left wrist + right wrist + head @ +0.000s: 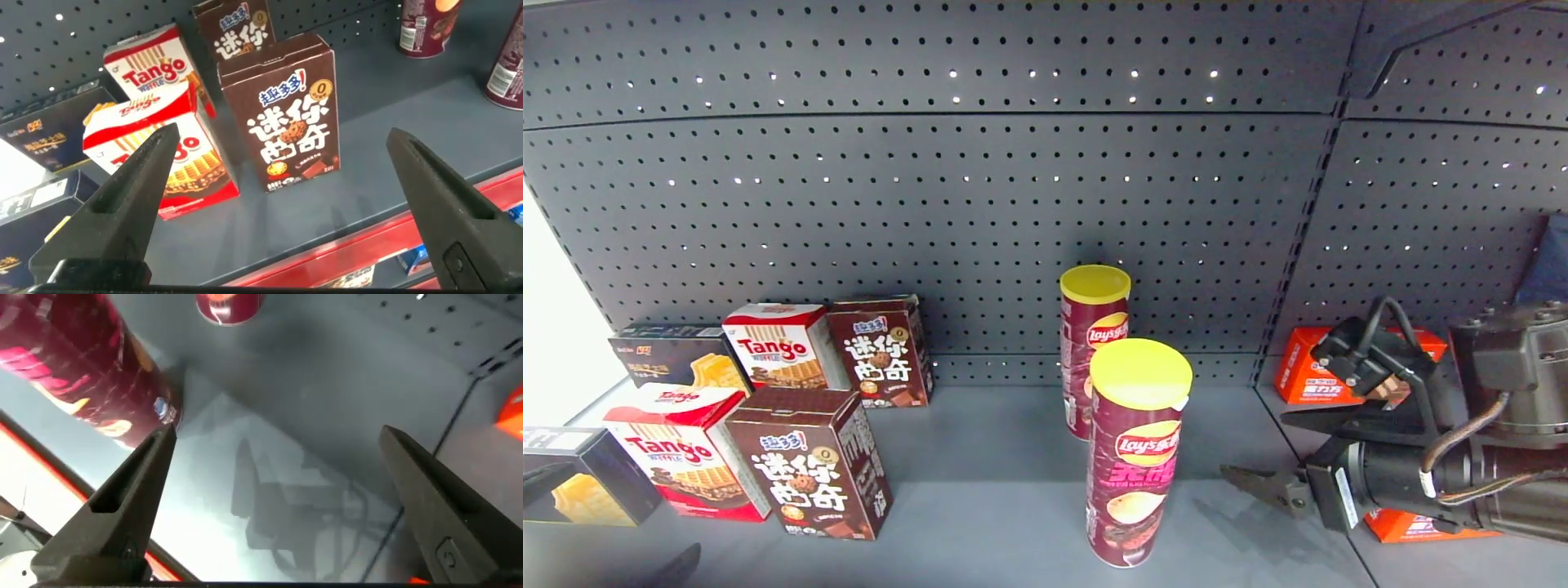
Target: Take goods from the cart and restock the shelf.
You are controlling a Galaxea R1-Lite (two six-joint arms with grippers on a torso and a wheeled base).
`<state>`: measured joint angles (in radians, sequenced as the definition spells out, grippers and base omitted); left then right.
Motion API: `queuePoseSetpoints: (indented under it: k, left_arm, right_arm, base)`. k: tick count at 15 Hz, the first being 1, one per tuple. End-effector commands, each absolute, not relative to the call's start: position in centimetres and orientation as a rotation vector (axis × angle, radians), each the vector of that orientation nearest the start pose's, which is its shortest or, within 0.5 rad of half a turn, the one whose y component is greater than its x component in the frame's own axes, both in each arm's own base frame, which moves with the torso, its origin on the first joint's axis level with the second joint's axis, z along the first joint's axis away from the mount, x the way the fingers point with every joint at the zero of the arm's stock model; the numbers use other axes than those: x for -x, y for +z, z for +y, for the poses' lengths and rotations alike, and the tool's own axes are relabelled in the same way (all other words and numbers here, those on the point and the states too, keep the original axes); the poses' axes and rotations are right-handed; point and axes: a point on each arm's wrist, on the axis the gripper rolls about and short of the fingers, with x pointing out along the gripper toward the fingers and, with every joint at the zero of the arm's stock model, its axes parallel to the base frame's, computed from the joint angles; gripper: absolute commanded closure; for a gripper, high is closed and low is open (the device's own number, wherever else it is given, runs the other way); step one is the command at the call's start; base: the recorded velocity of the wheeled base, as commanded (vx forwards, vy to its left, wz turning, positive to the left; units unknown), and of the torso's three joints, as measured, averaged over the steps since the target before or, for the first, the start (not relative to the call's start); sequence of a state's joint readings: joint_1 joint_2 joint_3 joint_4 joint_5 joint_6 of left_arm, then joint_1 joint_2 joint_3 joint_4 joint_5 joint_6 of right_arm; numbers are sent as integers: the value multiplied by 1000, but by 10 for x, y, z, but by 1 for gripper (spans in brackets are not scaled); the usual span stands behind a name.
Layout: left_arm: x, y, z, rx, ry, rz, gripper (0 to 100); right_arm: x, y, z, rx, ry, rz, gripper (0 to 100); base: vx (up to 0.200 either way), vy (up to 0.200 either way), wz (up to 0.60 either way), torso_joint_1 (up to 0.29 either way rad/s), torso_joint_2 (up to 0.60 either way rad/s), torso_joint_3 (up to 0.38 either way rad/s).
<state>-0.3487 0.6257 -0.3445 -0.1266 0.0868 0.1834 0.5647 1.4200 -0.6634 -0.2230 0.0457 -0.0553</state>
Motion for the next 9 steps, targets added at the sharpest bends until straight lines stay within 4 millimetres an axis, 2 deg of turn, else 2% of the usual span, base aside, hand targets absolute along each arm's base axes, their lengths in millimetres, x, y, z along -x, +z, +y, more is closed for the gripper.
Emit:
queuePoseSetpoints:
  k: [1,9]
  left_arm:
    - [-46,184,-14,-206,-270,132,0]
    - [-46,181,-14,-143,-261,153,0]
  right_arm:
    - [-191,172,130,205,631,540,0]
    - [-200,165,149,225,669,568,0]
  base:
    - [0,0,0,0,0,0]
    - [0,0,0,0,0,0]
